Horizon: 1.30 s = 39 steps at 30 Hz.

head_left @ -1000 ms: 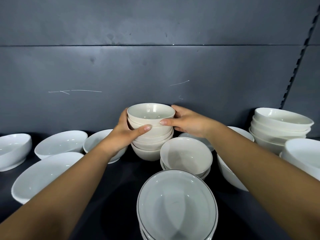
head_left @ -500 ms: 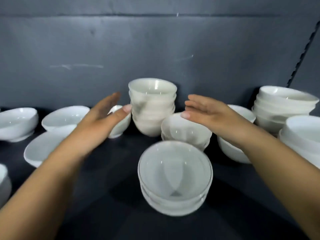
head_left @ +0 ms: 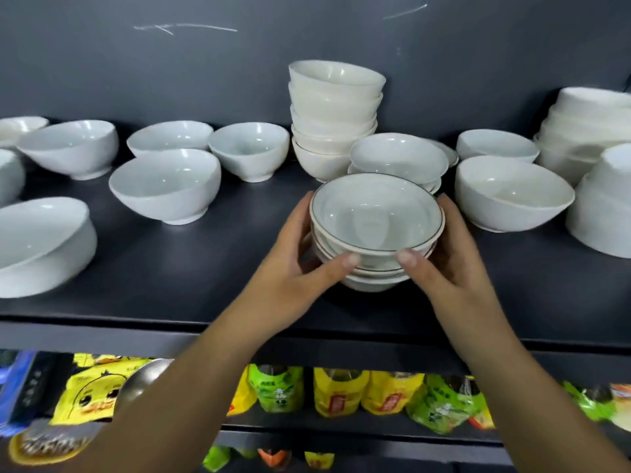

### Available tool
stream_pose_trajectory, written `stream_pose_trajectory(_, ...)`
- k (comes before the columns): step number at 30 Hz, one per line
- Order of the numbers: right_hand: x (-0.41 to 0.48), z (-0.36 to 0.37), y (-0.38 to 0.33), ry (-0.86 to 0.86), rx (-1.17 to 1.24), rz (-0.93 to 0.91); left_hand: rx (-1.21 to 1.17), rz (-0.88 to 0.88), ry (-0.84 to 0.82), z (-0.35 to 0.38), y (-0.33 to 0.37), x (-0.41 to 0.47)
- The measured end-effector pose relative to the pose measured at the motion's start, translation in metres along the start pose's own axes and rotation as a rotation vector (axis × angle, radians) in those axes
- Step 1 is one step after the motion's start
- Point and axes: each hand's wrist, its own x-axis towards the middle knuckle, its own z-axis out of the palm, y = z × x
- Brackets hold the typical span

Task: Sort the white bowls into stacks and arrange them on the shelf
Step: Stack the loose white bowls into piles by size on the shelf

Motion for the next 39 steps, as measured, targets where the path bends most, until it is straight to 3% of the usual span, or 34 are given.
stream_pose_trajectory(7, -0.003, 0.035, -0.004, 0.017, -0.030, 0.028, 0.021, 0.017, 0.002, -0.034, 0.003, -0.016)
stream_pose_trajectory(18, 0.028, 0.104, 0.008, 0.090, 0.038, 0.187, -0.056, -0.113, 0.088, -0.087, -0.008, -0.005)
stream_pose_trajectory(21, 0.034, 0.105, 0.010, 0.137, 0.069, 0.192, -0.046, -0.130, 0.079, -0.086, -0.010, 0.005)
stream_pose_trajectory(26, 0.040, 0.106, 0.016, 0.239, 0.113, 0.182, -0.009, -0.177, 0.238, -0.076, -0.010, 0.016)
stream_pose_trajectory(31, 0.039, 0.106, 0.014, 0.448, 0.055, 0.211, 0.233, -0.245, 0.136, -0.082, 0.006, 0.015)
stream_pose_trajectory(35, 0.032, 0.116, 0.004, 0.610, -0.233, -0.006, 0.415, -0.140, 0.208, -0.122, 0.036, -0.014)
stream_pose_trajectory(39, 0.039, 0.151, -0.008, 0.457, -0.424, -0.323, 0.579, 0.050, 0.368, -0.183, 0.064, -0.045)
